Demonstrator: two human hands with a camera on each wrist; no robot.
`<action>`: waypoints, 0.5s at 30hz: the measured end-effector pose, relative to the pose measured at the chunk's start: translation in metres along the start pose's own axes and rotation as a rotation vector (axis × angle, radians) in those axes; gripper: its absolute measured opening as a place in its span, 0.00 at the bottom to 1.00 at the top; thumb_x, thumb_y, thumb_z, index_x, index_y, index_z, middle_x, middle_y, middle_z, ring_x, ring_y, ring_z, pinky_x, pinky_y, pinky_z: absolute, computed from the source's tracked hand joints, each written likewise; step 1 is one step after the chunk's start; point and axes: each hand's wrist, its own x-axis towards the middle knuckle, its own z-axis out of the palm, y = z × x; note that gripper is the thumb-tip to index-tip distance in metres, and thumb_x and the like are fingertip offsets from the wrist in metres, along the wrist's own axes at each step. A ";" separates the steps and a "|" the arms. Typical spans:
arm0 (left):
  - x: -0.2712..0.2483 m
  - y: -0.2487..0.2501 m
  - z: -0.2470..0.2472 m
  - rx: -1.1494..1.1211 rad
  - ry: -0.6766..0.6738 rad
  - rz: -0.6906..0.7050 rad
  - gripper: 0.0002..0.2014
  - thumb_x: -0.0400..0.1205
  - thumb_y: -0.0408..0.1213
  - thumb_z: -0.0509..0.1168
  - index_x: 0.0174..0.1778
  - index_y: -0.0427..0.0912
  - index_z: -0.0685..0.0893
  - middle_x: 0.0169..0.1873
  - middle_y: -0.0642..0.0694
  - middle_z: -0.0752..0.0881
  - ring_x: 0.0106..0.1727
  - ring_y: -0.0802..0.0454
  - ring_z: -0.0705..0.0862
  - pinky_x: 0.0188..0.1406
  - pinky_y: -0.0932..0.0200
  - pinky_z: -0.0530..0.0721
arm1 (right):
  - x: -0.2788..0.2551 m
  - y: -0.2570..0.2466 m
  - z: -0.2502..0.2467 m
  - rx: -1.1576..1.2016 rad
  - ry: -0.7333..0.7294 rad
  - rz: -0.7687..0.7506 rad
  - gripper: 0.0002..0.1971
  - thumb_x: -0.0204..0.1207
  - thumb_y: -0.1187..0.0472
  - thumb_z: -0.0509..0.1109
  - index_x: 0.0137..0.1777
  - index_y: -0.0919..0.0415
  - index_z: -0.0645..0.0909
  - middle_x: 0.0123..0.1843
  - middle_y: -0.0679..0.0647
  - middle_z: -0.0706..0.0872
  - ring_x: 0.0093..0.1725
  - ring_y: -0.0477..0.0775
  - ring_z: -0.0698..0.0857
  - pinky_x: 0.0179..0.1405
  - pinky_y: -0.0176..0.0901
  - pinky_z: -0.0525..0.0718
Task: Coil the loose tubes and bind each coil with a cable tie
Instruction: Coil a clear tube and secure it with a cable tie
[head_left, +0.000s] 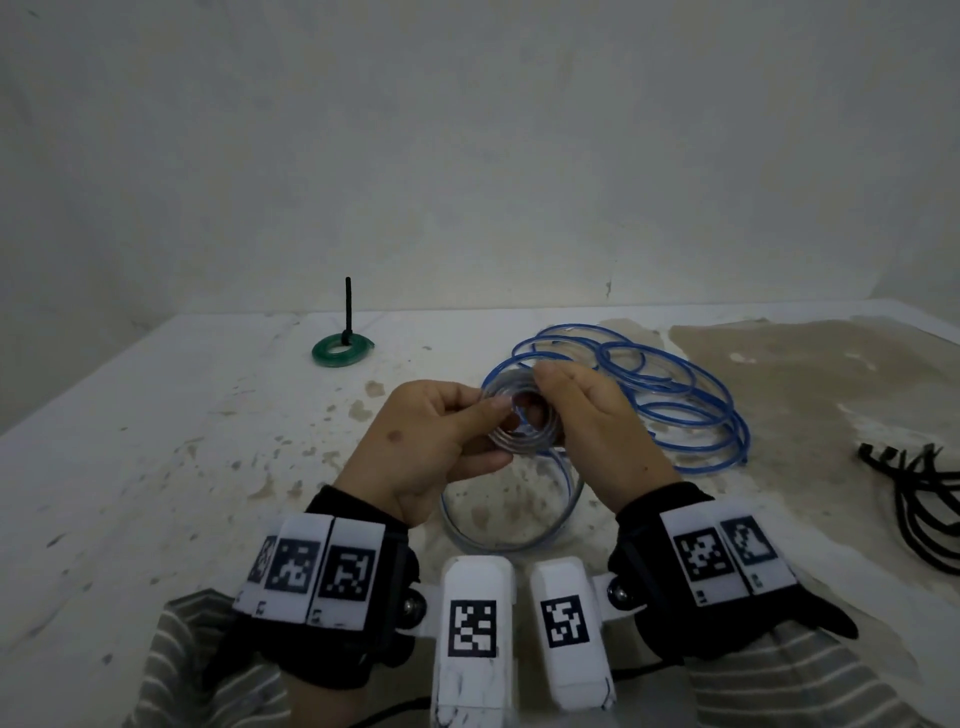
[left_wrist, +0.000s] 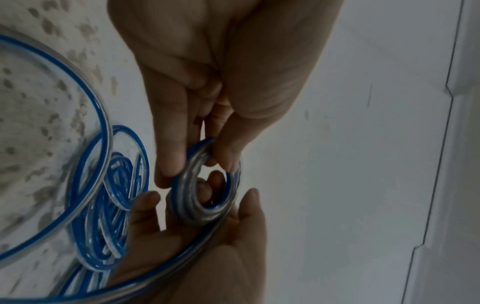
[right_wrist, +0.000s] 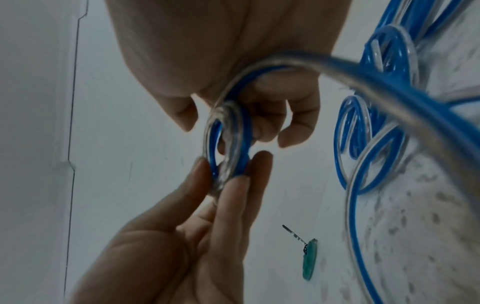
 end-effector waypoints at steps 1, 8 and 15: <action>0.001 0.001 0.000 -0.046 0.007 -0.005 0.08 0.78 0.31 0.65 0.33 0.34 0.83 0.27 0.44 0.88 0.29 0.56 0.87 0.27 0.66 0.86 | -0.001 -0.001 0.000 0.030 0.013 0.002 0.18 0.83 0.55 0.57 0.38 0.65 0.81 0.35 0.61 0.81 0.35 0.56 0.78 0.39 0.52 0.78; -0.001 -0.004 0.002 -0.039 -0.144 -0.046 0.10 0.67 0.38 0.68 0.36 0.33 0.84 0.33 0.43 0.90 0.38 0.53 0.89 0.47 0.57 0.87 | 0.000 0.001 -0.005 -0.163 0.060 -0.067 0.17 0.84 0.57 0.53 0.33 0.58 0.72 0.32 0.55 0.75 0.32 0.47 0.73 0.37 0.45 0.73; -0.003 0.002 -0.005 0.188 -0.023 0.072 0.12 0.73 0.29 0.70 0.52 0.42 0.85 0.35 0.45 0.91 0.33 0.57 0.87 0.30 0.65 0.85 | -0.001 0.003 -0.009 -0.430 -0.142 -0.141 0.16 0.84 0.57 0.53 0.33 0.53 0.71 0.30 0.45 0.72 0.30 0.35 0.73 0.32 0.28 0.70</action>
